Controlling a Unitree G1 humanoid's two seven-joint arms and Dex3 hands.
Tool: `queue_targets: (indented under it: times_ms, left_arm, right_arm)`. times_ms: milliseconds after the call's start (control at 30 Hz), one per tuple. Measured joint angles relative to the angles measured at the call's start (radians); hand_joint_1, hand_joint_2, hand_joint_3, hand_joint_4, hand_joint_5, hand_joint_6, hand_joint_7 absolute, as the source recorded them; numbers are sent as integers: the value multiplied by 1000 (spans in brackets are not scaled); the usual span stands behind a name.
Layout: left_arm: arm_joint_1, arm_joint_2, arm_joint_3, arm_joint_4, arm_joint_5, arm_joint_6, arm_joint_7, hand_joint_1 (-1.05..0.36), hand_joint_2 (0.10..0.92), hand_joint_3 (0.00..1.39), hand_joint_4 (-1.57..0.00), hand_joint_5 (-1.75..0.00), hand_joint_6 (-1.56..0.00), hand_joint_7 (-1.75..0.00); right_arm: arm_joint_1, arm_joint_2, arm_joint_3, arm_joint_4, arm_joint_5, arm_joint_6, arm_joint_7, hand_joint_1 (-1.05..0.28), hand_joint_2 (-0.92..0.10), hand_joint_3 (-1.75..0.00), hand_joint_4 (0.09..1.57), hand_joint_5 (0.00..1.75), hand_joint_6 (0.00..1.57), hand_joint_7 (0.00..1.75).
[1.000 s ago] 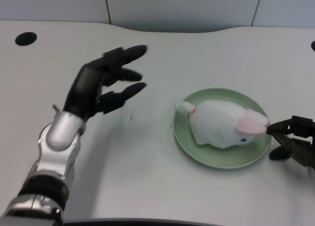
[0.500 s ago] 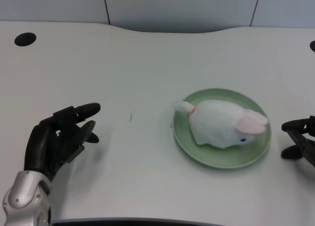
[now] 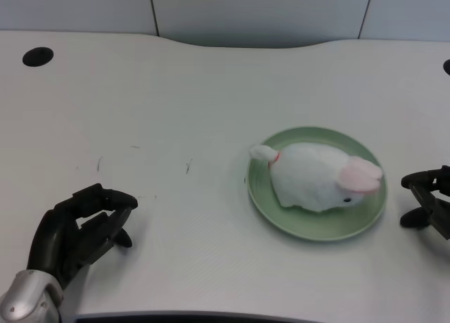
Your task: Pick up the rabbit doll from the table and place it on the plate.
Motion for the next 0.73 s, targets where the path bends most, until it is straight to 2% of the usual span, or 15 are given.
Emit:
queue_targets:
  times_ms: [200, 333, 433, 733]
  left_arm:
    - [-2, 17, -19, -30, 4, 58, -29, -521, 921, 220, -662, -1726, -762, -1156]
    - [-12, 19, -18, -19, -8, 70, -64, -516, 921, 204, -659, -1729, -758, -1176]
    - [-27, 19, -14, 4, -14, 69, -84, -517, 921, 203, -658, -1742, -743, -1211]
    - [-40, 14, -9, 22, -14, 68, -89, -531, 921, 173, -671, -1745, -719, -1261]
  right_arm:
    - [-11, 0, 1, 8, -5, 1, -2, -822, -921, -137, 910, 1075, 831, 947]
    - [-27, -1, -3, 23, 1, 20, -1, -803, -921, -112, 920, 1067, 849, 927]
    - [-35, -2, -4, 25, 2, 25, -1, -789, -921, -137, 900, 1077, 837, 920]
    - [-41, -7, -5, 32, 2, 30, -6, -797, -920, -122, 910, 1090, 826, 939]
